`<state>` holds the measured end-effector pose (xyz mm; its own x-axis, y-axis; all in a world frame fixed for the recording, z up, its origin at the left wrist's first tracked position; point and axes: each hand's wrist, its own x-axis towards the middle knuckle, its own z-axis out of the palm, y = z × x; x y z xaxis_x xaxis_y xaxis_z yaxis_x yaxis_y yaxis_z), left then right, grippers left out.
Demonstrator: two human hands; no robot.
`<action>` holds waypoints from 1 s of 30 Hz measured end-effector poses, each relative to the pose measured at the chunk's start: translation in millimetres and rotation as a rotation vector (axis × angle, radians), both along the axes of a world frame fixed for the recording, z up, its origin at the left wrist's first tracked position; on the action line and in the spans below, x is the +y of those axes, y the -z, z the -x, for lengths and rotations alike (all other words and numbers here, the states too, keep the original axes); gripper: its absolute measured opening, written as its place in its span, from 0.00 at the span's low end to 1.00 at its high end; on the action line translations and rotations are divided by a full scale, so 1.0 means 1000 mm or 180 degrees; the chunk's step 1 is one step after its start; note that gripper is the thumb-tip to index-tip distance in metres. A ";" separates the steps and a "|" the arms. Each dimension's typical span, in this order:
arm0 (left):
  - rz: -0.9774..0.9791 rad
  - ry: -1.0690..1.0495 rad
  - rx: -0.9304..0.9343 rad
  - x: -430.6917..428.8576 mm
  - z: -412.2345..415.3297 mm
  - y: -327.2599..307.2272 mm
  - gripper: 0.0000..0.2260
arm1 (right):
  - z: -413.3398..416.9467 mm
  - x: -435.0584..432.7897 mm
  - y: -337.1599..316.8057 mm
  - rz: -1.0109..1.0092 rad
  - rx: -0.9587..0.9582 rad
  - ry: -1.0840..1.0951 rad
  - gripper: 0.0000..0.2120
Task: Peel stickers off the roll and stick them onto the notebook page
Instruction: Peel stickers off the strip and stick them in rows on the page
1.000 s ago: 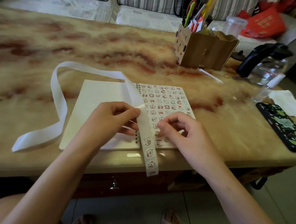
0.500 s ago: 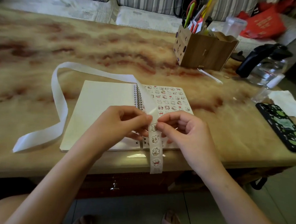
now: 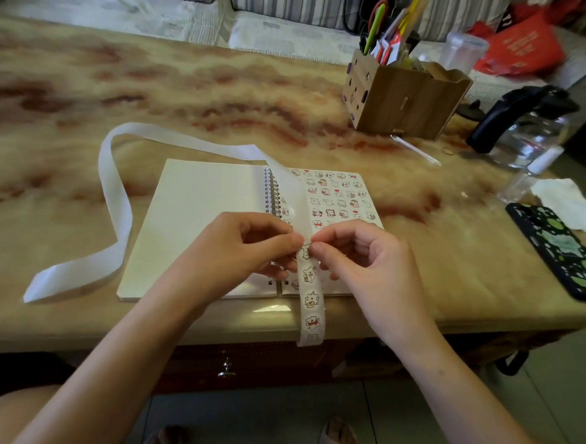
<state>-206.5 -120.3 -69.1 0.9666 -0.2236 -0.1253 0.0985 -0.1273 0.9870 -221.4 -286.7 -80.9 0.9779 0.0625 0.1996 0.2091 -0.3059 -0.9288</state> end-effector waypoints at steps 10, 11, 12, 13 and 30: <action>-0.0036 -0.0215 0.0085 -0.001 0.001 0.002 0.05 | 0.004 0.003 -0.002 0.0664 0.0005 -0.0027 0.03; -0.0053 -0.0242 0.0093 -0.001 0.001 0.003 0.04 | 0.005 0.003 -0.003 0.0717 -0.0031 -0.0047 0.03; -0.0070 -0.0265 0.0097 -0.001 0.000 0.003 0.05 | 0.005 0.003 -0.003 0.0756 -0.0067 -0.0068 0.03; -0.0083 -0.0284 0.0106 -0.001 0.000 0.004 0.05 | 0.005 0.003 -0.004 0.0771 -0.0083 -0.0079 0.03; -0.0223 -0.0432 0.0159 0.006 -0.005 0.005 0.05 | -0.008 -0.037 -0.012 0.0356 0.1352 0.0094 0.01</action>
<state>-201.7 -114.1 -74.1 0.9795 -0.0803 -0.1848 0.1683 -0.1779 0.9695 -213.4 -323.5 -69.1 0.9734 0.0317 -0.2269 -0.1945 -0.4095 -0.8914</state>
